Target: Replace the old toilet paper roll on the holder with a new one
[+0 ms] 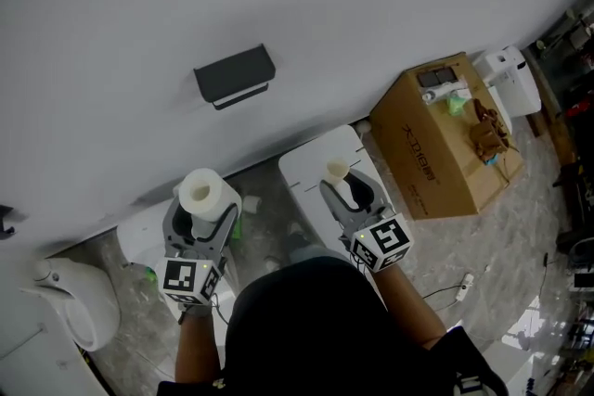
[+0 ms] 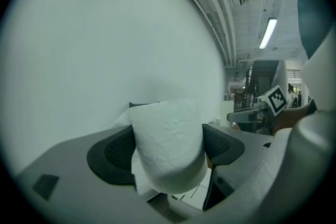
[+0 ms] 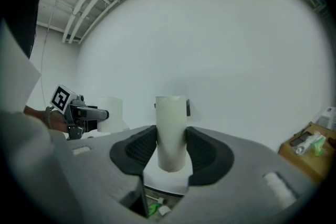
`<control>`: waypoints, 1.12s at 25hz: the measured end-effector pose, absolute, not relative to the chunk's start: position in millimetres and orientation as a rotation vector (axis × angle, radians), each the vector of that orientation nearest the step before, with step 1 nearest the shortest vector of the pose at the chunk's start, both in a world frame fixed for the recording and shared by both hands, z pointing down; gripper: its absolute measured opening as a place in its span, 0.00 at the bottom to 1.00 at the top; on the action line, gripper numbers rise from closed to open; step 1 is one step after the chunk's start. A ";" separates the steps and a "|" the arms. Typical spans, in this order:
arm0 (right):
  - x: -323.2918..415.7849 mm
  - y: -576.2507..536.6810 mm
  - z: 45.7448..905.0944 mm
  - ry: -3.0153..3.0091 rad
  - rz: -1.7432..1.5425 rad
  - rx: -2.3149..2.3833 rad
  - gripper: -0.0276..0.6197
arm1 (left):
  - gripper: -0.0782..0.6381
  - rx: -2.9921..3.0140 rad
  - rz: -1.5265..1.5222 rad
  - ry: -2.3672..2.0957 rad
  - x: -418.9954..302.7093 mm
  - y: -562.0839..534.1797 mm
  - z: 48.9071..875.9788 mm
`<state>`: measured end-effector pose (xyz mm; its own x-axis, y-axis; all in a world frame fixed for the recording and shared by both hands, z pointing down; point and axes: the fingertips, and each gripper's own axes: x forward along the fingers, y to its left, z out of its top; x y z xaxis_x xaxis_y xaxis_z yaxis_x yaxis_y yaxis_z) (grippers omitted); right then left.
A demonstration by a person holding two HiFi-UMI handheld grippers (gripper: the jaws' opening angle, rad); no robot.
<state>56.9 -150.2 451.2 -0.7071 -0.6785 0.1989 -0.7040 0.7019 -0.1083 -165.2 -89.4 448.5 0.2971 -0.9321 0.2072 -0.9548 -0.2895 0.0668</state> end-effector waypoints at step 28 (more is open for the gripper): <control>108.5 -203.4 451.1 -2.715 0.312 1.327 0.31 | 0.68 2.644 0.309 -1.801 -146.6 -309.8 370.9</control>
<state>108.5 -203.4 451.1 -0.6142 -0.7679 0.1819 -0.7892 0.5985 -0.1381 -146.6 -309.8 370.9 0.3544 -0.9277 0.1175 -0.9137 -0.3703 -0.1672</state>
